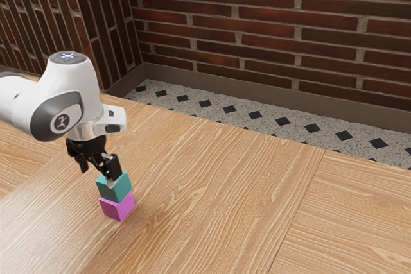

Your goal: Pick up the blue block with one arm, and put the blue block on the table with one arm

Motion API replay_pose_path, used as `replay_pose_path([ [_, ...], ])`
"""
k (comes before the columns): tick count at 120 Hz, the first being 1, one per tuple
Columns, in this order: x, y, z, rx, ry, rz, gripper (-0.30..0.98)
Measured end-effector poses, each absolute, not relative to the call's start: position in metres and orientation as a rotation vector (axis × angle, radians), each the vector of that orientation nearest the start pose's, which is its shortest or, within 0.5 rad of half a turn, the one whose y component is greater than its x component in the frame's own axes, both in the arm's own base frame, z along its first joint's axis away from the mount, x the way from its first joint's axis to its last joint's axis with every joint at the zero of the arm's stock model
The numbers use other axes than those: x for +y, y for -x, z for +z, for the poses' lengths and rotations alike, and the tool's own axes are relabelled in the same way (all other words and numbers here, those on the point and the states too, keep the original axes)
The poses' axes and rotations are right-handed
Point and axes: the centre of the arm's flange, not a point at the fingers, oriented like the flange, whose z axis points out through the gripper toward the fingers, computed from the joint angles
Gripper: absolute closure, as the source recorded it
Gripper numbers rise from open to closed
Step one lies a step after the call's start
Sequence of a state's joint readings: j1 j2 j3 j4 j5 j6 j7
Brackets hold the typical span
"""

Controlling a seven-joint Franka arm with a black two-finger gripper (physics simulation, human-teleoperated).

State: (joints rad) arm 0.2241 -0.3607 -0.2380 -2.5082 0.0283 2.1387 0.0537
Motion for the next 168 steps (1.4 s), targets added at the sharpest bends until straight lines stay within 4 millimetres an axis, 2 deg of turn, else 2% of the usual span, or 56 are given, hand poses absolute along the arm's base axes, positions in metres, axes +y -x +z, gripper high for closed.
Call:
replay_pose_path([
  [23, 0.0, -0.438, 0.393, 0.112, 3.05, 0.053, 0.0],
  [57, 0.012, -0.454, 0.383, 0.103, 3.06, 0.061, 0.0],
  [83, 0.017, -0.457, 0.368, 0.102, 3.07, 0.096, 0.0],
  [116, 0.02, -0.459, 0.365, 0.103, 3.072, 0.094, 0.0],
  [168, 0.02, -0.475, 0.344, 0.125, 3.085, 0.132, 0.0],
])
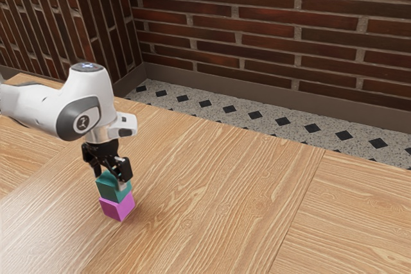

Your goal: Pick up the blue block with one arm, and put the blue block on the table with one arm

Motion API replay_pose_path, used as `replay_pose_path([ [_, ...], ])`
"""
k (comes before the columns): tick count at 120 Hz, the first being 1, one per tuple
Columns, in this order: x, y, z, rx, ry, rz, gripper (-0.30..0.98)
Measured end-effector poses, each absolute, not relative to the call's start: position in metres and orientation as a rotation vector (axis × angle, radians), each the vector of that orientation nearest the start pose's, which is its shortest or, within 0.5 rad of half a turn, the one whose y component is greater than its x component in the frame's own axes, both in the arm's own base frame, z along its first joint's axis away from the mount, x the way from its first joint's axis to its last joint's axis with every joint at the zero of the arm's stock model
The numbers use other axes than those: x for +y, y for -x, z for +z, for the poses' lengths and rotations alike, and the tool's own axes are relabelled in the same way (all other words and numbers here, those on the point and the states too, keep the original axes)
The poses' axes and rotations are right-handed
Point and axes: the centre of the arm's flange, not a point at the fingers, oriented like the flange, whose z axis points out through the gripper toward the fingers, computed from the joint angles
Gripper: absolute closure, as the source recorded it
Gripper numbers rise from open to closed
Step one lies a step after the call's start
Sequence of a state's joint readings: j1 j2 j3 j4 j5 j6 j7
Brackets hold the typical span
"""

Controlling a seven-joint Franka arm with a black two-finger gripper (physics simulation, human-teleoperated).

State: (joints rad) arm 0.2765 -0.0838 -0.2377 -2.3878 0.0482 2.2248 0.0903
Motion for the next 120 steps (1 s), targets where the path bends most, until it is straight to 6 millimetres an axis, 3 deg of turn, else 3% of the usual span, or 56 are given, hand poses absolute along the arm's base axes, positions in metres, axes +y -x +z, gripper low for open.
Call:
replay_pose_path([
  [44, 0.032, -0.482, 0.337, 0.101, 3.091, 0.146, 0.0],
  [88, 0.028, -0.49, 0.324, 0.117, 3.101, 0.18, 0.0],
  [120, 0.026, -0.491, 0.323, 0.127, 3.101, 0.181, 0.2],
])
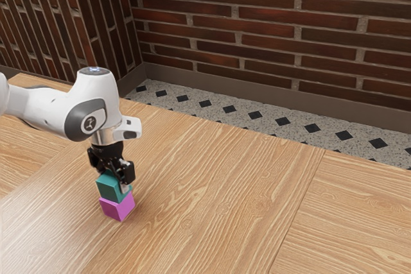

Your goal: Pick up the blue block with one arm, and put the blue block on the table with one arm

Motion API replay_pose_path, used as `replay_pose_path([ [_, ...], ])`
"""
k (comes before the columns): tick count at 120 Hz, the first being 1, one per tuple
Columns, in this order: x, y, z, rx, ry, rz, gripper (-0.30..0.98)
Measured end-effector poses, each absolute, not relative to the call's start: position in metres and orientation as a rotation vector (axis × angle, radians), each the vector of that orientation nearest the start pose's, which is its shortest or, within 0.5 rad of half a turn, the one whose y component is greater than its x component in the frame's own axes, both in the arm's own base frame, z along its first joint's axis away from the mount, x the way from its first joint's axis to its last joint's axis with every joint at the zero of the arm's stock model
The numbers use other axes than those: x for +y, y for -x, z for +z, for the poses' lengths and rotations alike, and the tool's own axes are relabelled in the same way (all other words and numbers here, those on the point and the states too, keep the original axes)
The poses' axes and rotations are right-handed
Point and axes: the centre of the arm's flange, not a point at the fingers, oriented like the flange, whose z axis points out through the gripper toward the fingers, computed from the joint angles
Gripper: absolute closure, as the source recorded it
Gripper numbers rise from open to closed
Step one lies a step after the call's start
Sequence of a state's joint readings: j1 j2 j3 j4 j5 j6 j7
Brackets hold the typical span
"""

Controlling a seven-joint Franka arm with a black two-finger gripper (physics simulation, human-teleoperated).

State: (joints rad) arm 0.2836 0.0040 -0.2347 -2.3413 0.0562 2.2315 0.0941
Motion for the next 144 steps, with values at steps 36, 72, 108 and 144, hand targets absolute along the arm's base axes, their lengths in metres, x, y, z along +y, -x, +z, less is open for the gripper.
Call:
replay_pose_path([
  [36, 0.025, -0.493, 0.331, 0.127, 3.098, 0.156, 0.27],
  [72, 0.02, -0.548, 0.355, 0.142, 3.119, 0.101, 0.29],
  [108, 0.002, -0.579, 0.306, 0.21, 3.136, 0.229, 0.29],
  [144, 0.007, -0.583, 0.328, 0.203, 3.127, 0.173, 0.09],
])
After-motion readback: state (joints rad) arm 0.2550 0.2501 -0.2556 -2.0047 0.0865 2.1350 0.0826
